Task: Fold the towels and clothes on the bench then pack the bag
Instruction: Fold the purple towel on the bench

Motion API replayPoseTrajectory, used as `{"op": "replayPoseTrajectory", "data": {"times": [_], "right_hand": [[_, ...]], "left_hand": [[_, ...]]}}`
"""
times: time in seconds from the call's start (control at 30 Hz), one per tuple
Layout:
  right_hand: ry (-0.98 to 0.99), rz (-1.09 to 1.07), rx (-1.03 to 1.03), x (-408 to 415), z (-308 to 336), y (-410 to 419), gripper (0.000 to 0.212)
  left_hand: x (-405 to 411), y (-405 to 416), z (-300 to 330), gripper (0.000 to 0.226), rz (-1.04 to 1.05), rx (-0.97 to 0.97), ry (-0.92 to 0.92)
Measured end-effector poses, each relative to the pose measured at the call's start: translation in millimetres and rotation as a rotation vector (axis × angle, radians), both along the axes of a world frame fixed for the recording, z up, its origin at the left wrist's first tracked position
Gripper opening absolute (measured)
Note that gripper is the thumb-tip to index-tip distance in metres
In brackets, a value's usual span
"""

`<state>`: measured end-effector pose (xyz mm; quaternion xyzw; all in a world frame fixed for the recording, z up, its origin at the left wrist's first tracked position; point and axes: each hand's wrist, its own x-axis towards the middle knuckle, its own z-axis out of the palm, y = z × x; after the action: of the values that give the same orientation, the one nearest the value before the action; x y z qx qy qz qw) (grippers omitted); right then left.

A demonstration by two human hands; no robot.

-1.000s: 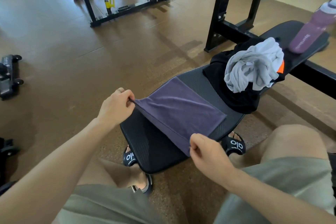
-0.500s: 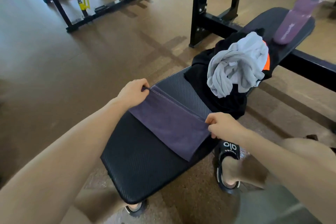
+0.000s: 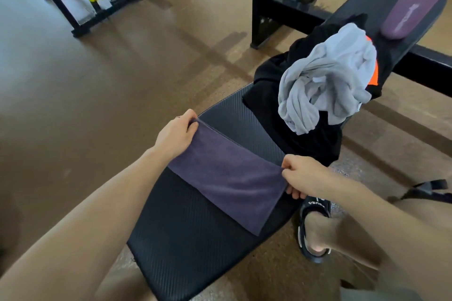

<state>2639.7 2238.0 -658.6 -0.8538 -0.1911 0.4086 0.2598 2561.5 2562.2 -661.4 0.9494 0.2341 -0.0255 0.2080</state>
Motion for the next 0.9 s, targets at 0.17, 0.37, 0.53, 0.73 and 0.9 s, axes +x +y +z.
{"op": "replayPoseTrajectory", "data": {"times": [0.17, 0.37, 0.53, 0.73, 0.9], "right_hand": [[-0.144, 0.065, -0.096, -1, 5, -2, 0.015], [-0.220, 0.082, -0.121, -7, 5, -2, 0.015], [-0.226, 0.067, -0.124, -8, 5, -2, 0.012], [-0.237, 0.059, -0.111, -9, 6, -1, 0.010], [-0.246, 0.077, -0.106, -11, 6, -2, 0.008]], "left_hand": [[2, -3, -2, 0.011, 0.007, 0.025, -0.010], [1, -5, -2, 0.014, 0.010, 0.064, -0.003], [1, -6, -9, 0.013, 0.003, 0.070, -0.003], [2, -9, -13, 0.013, 0.041, 0.092, -0.008], [3, -15, -13, 0.013, 0.045, 0.141, -0.021]]}}
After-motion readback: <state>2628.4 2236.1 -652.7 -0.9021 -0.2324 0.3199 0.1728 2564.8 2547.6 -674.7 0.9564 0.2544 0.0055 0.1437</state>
